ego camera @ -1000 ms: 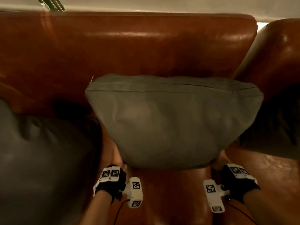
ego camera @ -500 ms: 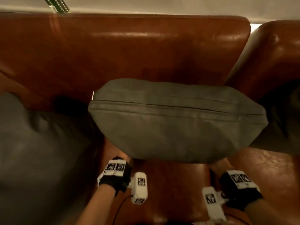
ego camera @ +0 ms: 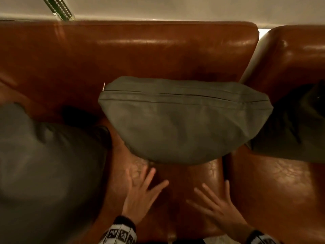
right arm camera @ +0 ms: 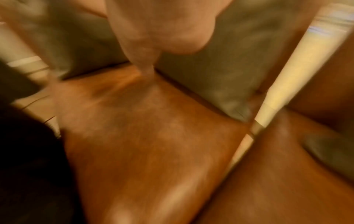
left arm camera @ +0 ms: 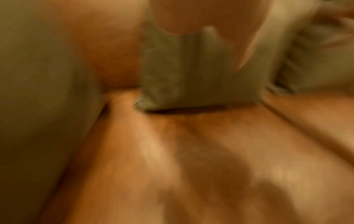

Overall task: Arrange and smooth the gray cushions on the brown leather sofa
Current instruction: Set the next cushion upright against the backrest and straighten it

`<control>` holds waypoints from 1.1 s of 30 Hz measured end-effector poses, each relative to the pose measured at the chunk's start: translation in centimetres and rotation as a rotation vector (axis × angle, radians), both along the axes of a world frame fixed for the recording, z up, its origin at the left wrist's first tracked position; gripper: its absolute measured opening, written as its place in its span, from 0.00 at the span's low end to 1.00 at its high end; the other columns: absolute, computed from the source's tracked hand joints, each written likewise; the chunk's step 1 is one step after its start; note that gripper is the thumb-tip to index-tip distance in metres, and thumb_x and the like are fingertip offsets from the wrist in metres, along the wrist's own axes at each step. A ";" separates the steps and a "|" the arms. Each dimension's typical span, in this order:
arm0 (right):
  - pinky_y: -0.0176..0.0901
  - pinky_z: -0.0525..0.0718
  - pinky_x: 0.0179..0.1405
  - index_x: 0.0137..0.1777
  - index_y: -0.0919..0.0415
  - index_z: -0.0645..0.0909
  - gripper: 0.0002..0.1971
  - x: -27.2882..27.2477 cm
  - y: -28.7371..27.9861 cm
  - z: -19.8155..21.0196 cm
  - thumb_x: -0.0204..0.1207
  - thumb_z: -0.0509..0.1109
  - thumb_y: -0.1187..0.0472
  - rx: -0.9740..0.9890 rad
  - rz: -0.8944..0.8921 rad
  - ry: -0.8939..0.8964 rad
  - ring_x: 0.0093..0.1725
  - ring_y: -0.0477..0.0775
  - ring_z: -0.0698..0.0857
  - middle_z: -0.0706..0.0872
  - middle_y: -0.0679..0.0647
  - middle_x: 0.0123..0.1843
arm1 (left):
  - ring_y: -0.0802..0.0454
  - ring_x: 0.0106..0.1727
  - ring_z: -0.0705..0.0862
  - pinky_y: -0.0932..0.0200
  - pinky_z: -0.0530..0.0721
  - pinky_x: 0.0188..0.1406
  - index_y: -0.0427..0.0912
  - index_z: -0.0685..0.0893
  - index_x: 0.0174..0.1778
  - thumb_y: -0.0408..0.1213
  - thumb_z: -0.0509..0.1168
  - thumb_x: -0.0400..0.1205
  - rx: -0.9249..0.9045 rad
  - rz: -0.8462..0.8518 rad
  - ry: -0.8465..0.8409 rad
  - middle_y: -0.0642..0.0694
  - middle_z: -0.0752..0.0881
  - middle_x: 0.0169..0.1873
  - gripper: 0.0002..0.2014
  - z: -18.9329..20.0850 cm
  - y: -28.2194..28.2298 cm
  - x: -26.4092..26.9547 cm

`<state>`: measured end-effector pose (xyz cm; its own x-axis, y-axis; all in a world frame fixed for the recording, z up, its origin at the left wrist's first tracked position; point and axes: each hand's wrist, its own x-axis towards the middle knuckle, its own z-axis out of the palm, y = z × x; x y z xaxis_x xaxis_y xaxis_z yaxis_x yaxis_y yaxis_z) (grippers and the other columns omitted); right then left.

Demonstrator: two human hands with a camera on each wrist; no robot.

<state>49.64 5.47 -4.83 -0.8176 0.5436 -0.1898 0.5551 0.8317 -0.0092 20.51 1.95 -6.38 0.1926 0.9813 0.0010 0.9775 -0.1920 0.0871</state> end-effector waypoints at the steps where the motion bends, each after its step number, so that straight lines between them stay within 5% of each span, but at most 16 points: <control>1: 0.84 0.55 0.65 0.84 0.46 0.47 0.61 -0.3 1.6 -0.7 0.54 0.82 0.56 -0.062 0.040 -0.097 0.85 0.61 0.42 0.41 0.57 0.86 | 0.39 0.84 0.43 0.23 0.36 0.75 0.62 0.47 0.82 0.53 0.72 0.69 0.009 -0.089 0.070 0.39 0.46 0.84 0.50 0.1 1.1 0.0; 3: 0.83 0.65 0.60 0.84 0.44 0.44 0.65 -1.9 5.9 -1.4 0.52 0.83 0.61 -0.021 -0.011 -0.073 0.84 0.59 0.45 0.40 0.54 0.86 | 0.41 0.81 0.56 0.19 0.47 0.70 0.64 0.47 0.81 0.52 0.82 0.55 -0.077 -0.067 0.123 0.44 0.58 0.80 0.63 -0.2 4.7 -0.6; 5: 0.84 0.67 0.58 0.84 0.43 0.39 0.60 -3.1 10.0 -1.6 0.60 0.78 0.62 0.009 -0.075 -0.084 0.81 0.56 0.48 0.41 0.52 0.86 | 0.43 0.72 0.66 0.13 0.61 0.61 0.67 0.62 0.76 0.55 0.83 0.46 -0.151 -0.015 0.100 0.45 0.71 0.71 0.60 0.2 9.1 -1.2; 7: 0.86 0.70 0.54 0.83 0.42 0.35 0.63 -3.8 13.2 -1.7 0.61 0.81 0.59 0.019 -0.078 -0.079 0.79 0.55 0.49 0.37 0.53 0.86 | 0.42 0.69 0.68 0.11 0.60 0.52 0.66 0.74 0.69 0.57 0.83 0.44 -0.204 -0.020 0.136 0.43 0.81 0.66 0.52 0.7 12.6 -1.7; 10: 0.88 0.73 0.47 0.82 0.40 0.32 0.69 -4.5 15.6 -2.4 0.54 0.84 0.45 -0.035 -0.157 -0.162 0.78 0.53 0.49 0.35 0.52 0.86 | 0.42 0.64 0.80 0.12 0.65 0.47 0.63 0.72 0.65 0.60 0.82 0.42 -0.298 0.021 0.213 0.46 0.88 0.58 0.52 0.6 14.7 -1.3; 16: 0.81 0.79 0.44 0.81 0.44 0.28 0.45 -4.4 16.5 -4.7 0.73 0.54 0.42 0.108 -0.108 -0.192 0.78 0.52 0.49 0.30 0.54 0.85 | 0.47 0.52 0.89 0.14 0.69 0.42 0.69 0.82 0.57 0.59 0.83 0.40 -0.329 0.024 0.222 0.49 0.91 0.50 0.44 -0.6 15.1 -0.7; 19: 0.83 0.74 0.52 0.81 0.44 0.28 0.49 -4.4 16.9 -5.5 0.74 0.63 0.43 0.192 -0.082 -0.216 0.83 0.57 0.41 0.31 0.54 0.85 | 0.46 0.53 0.87 0.14 0.71 0.38 0.67 0.78 0.59 0.58 0.84 0.41 -0.328 0.068 0.238 0.48 0.91 0.47 0.47 -1.0 15.3 -0.3; 22: 0.81 0.66 0.58 0.83 0.45 0.32 0.39 -4.4 15.1 -5.9 0.79 0.52 0.59 0.248 -0.110 -0.200 0.83 0.56 0.44 0.43 0.54 0.84 | 0.43 0.59 0.74 0.11 0.68 0.35 0.64 0.86 0.55 0.51 0.86 0.41 -0.271 0.089 0.226 0.44 0.90 0.48 0.42 -1.5 15.1 0.0; 26: 0.84 0.52 0.68 0.84 0.42 0.43 0.51 -5.5 8.0 -4.2 0.65 0.71 0.51 0.180 -0.076 -0.001 0.85 0.59 0.41 0.41 0.58 0.86 | 0.42 0.60 0.78 0.11 0.68 0.33 0.62 0.89 0.51 0.45 0.87 0.37 -0.268 0.088 0.205 0.43 0.90 0.50 0.42 -1.7 14.8 0.1; 28: 0.75 0.64 0.67 0.84 0.46 0.40 0.59 -6.7 7.1 -2.8 0.59 0.78 0.52 0.164 0.080 0.040 0.84 0.57 0.46 0.43 0.55 0.86 | 0.41 0.61 0.81 0.11 0.68 0.34 0.63 0.87 0.54 0.45 0.87 0.35 -0.231 0.078 0.191 0.42 0.88 0.54 0.46 -1.8 14.6 0.1; 31: 0.62 0.64 0.64 0.84 0.52 0.35 0.59 -8.5 11.6 -2.9 0.66 0.76 0.47 0.263 0.089 0.130 0.81 0.51 0.56 0.55 0.47 0.83 | 0.43 0.75 0.59 0.09 0.52 0.58 0.64 0.66 0.71 0.49 0.86 0.43 -0.123 0.081 0.169 0.44 0.71 0.67 0.59 -2.2 13.6 -0.1; 33: 0.58 0.63 0.65 0.83 0.53 0.32 0.59 -9.0 15.5 -3.4 0.67 0.74 0.39 0.286 0.076 0.061 0.79 0.45 0.57 0.55 0.45 0.81 | 0.46 0.79 0.48 0.17 0.37 0.68 0.61 0.46 0.81 0.56 0.83 0.48 -0.137 0.090 0.167 0.43 0.63 0.74 0.69 -2.3 13.0 -0.3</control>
<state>40.66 20.92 -8.22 -0.8634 0.5044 0.0124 0.4964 0.8448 0.1999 20.20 14.92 -8.66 0.0910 0.9832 -0.1582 0.9932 -0.1013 -0.0579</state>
